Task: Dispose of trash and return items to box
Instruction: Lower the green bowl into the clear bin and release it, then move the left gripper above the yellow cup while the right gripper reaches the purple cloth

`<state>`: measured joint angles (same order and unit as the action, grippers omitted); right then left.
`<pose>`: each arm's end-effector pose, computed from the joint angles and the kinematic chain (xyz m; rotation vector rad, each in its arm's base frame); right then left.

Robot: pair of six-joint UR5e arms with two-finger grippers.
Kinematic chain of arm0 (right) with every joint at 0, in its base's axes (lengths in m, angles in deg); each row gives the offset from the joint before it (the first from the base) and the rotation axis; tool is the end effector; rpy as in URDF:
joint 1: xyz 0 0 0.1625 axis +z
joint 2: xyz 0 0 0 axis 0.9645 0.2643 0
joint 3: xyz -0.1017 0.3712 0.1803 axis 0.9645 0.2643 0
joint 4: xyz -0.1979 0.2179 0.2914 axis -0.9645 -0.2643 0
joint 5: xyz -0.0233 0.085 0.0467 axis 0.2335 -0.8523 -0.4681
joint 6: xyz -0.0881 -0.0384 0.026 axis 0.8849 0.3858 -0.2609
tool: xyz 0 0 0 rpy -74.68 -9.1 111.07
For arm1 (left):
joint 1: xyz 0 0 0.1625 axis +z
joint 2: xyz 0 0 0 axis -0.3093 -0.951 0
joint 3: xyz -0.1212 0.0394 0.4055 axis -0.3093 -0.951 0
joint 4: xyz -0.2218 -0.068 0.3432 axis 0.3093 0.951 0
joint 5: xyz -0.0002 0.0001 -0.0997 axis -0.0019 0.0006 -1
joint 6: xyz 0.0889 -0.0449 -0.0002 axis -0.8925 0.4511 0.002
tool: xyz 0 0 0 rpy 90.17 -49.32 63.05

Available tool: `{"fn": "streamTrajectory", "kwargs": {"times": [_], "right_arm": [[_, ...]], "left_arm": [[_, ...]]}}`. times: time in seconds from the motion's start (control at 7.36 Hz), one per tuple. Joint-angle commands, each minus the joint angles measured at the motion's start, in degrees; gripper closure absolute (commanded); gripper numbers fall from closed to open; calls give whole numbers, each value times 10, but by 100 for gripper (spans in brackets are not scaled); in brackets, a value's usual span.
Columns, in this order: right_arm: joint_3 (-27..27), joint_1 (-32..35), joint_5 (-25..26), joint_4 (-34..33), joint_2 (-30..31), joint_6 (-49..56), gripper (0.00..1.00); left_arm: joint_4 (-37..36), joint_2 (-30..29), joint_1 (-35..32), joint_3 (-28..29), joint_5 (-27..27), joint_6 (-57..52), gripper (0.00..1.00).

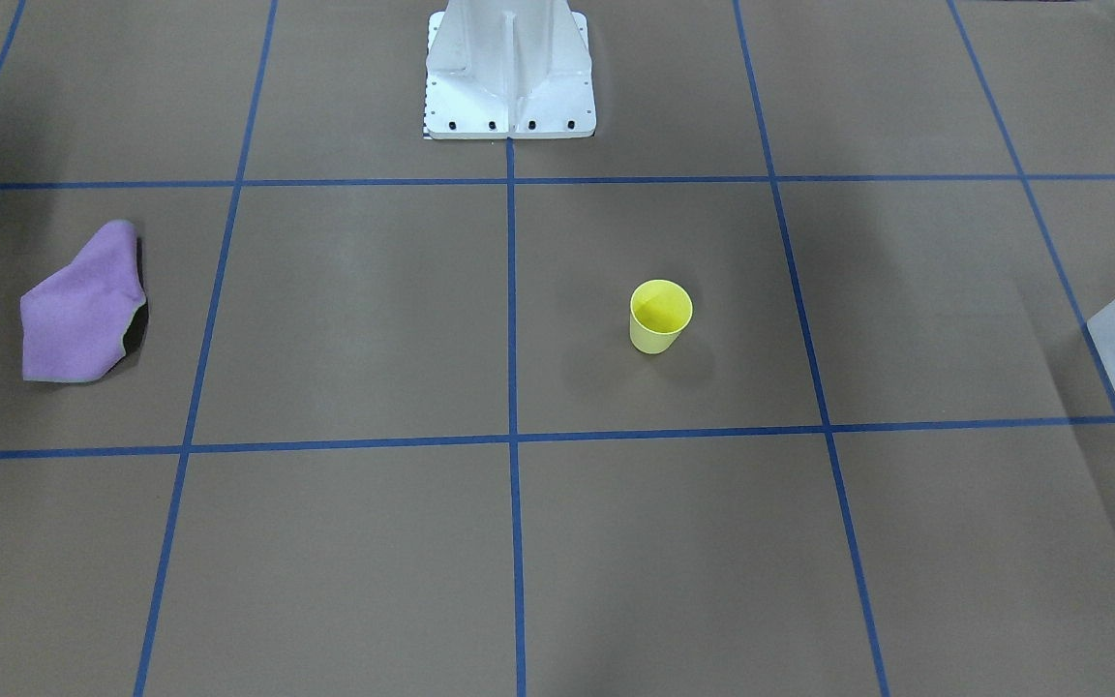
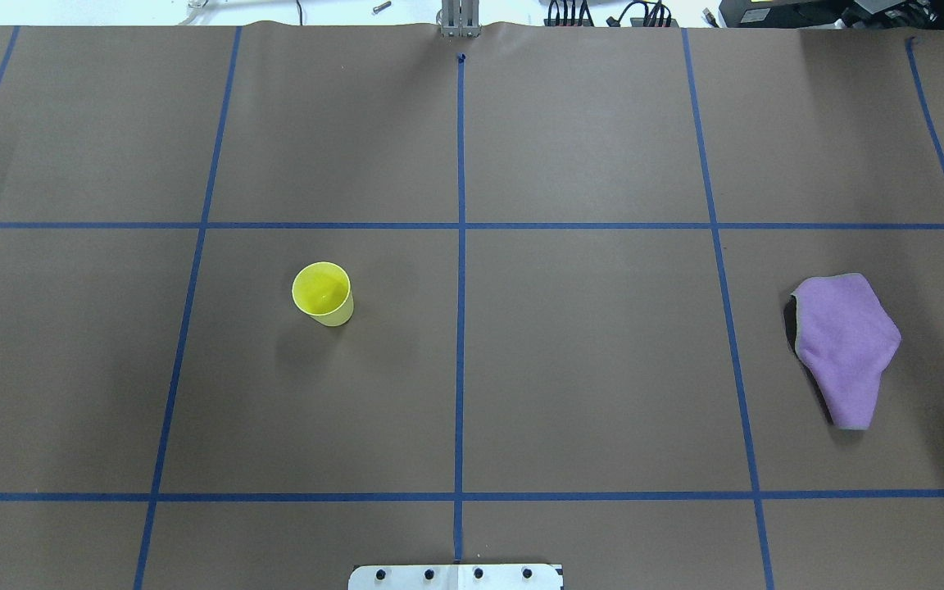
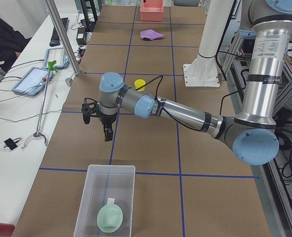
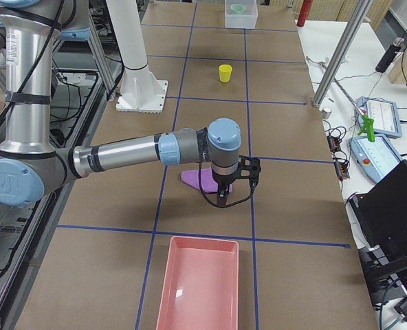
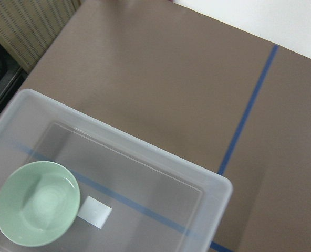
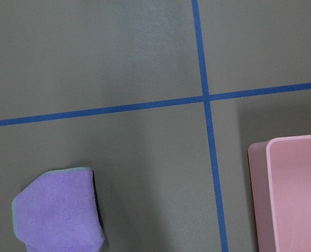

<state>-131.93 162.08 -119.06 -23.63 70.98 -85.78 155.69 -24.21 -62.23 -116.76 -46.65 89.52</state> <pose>0.0411 -0.4491 0.5488 0.0276 -0.8199 0.1437 0.0201 -0.5425 0.4628 0.1348 0.7812 -0.3488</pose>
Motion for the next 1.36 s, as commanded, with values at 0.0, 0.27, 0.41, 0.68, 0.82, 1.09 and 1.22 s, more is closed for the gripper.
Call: {"fn": "streamTrajectory", "kwargs": {"times": [0.0, 0.27, 0.41, 0.68, 0.82, 1.09, 1.22], "right_arm": [[0, 0, -17, 1, 3, 5, 0], [-2, 0, -17, 1, 2, 5, 0], [-19, -18, -16, -1, 0, -4, 0], [-25, -103, -11, 16, -1, -75, 0], [-24, -138, -10, 44, 0, -111, 0], [-9, -221, -1, 101, -1, -170, 0], [22, -247, 10, 141, -1, -171, 0]], "left_arm": [[-18, -64, 139, -50, 0, 161, 1], [-18, -144, 249, -45, 11, 324, 1], [-17, -160, 297, -44, 58, 361, 1], [-16, -170, 354, -36, 108, 393, 1], [-16, -171, 356, -36, 109, 397, 1], [-16, -172, 357, -36, 109, 400, 1], [-16, -172, 357, -36, 109, 400, 1]]}}
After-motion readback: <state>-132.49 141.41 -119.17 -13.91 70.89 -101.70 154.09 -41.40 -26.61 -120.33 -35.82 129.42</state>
